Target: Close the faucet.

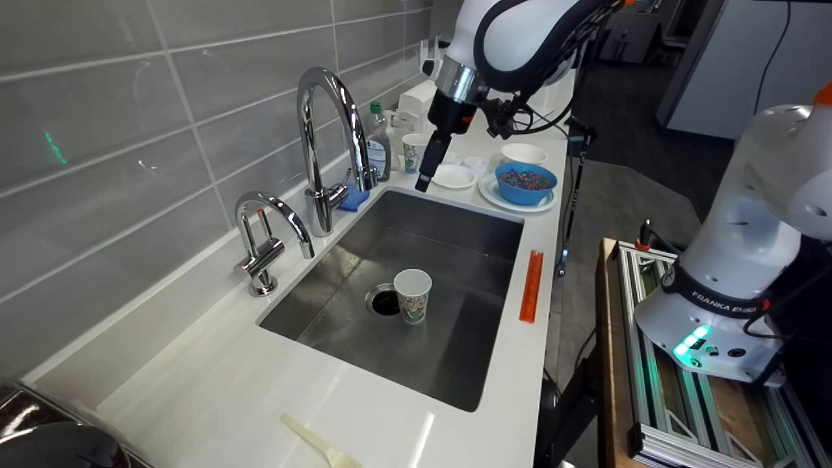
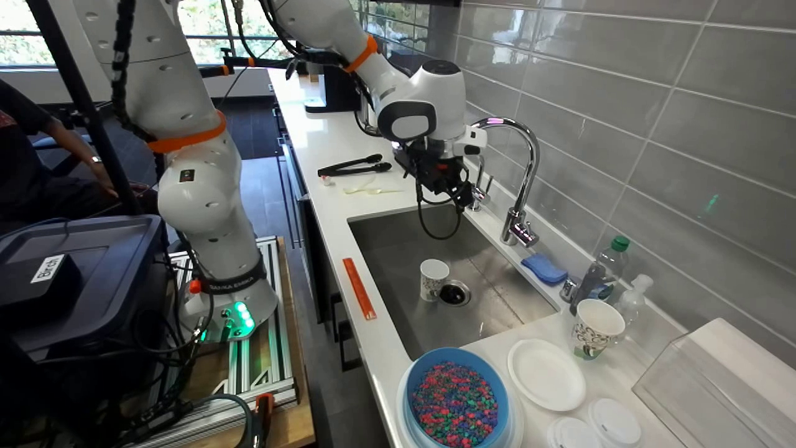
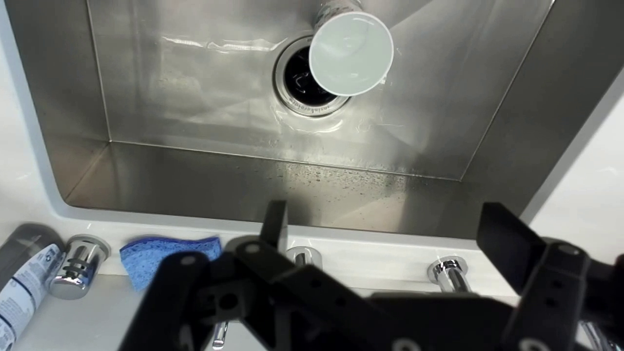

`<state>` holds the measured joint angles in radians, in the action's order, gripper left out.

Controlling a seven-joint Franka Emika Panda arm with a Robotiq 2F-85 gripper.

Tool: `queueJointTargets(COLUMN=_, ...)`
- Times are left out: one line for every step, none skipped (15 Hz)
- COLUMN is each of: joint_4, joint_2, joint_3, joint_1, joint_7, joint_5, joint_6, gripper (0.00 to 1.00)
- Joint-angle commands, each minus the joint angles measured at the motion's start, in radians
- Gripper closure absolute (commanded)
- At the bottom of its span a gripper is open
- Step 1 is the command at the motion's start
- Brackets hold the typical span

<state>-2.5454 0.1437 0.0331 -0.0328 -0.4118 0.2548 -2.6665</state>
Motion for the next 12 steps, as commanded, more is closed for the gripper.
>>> queueJointTargets(joint_4=-0.065, joint_2=0.072, joint_3=-0.033, joint_1=0.049, joint_7=0.022, joint_5=-0.003, joint_6=0.026, gripper=0.00)
queueJointTargets(joint_4=-0.073, joint_2=0.082, joint_3=-0.037, joint_1=0.056, joint_7=0.023, joint_5=-0.005, joint_6=0.030, gripper=0.00)
queueJointTargets(joint_4=-0.080, joint_2=0.090, joint_3=-0.042, joint_1=0.064, joint_7=0.022, joint_5=-0.004, joint_6=0.030, gripper=0.00)
queueJointTargets(joint_4=-0.086, joint_2=0.096, joint_3=-0.046, joint_1=0.070, joint_7=0.024, joint_5=-0.005, joint_6=0.030, gripper=0.00)
queueJointTargets(joint_4=-0.054, joint_2=0.053, joint_3=-0.052, joint_1=0.071, joint_7=0.015, joint_5=-0.015, joint_6=0.001, gripper=0.00)
queueJointTargets(joint_4=-0.060, joint_2=0.059, joint_3=-0.055, joint_1=0.076, joint_7=0.016, joint_5=-0.015, joint_6=0.001, gripper=0.00)
queueJointTargets(joint_4=-0.063, joint_2=0.064, joint_3=-0.056, joint_1=0.078, joint_7=0.016, joint_5=-0.015, joint_6=0.001, gripper=0.00)
queueJointTargets(joint_4=-0.066, joint_2=0.067, joint_3=-0.057, joint_1=0.080, joint_7=0.016, joint_5=-0.015, joint_6=0.001, gripper=0.00)
queueJointTargets(joint_4=-0.068, joint_2=0.069, joint_3=-0.058, joint_1=0.080, joint_7=0.016, joint_5=-0.015, joint_6=0.001, gripper=0.00)
queueJointTargets(joint_4=-0.070, joint_2=0.071, joint_3=-0.059, joint_1=0.080, joint_7=0.016, joint_5=-0.015, joint_6=0.001, gripper=0.00)
queueJointTargets(joint_4=-0.071, joint_2=0.072, joint_3=-0.060, joint_1=0.080, joint_7=0.016, joint_5=-0.015, joint_6=0.001, gripper=0.00)
queueJointTargets(joint_4=-0.072, joint_2=0.073, joint_3=-0.060, joint_1=0.081, joint_7=0.016, joint_5=-0.016, joint_6=0.001, gripper=0.00)
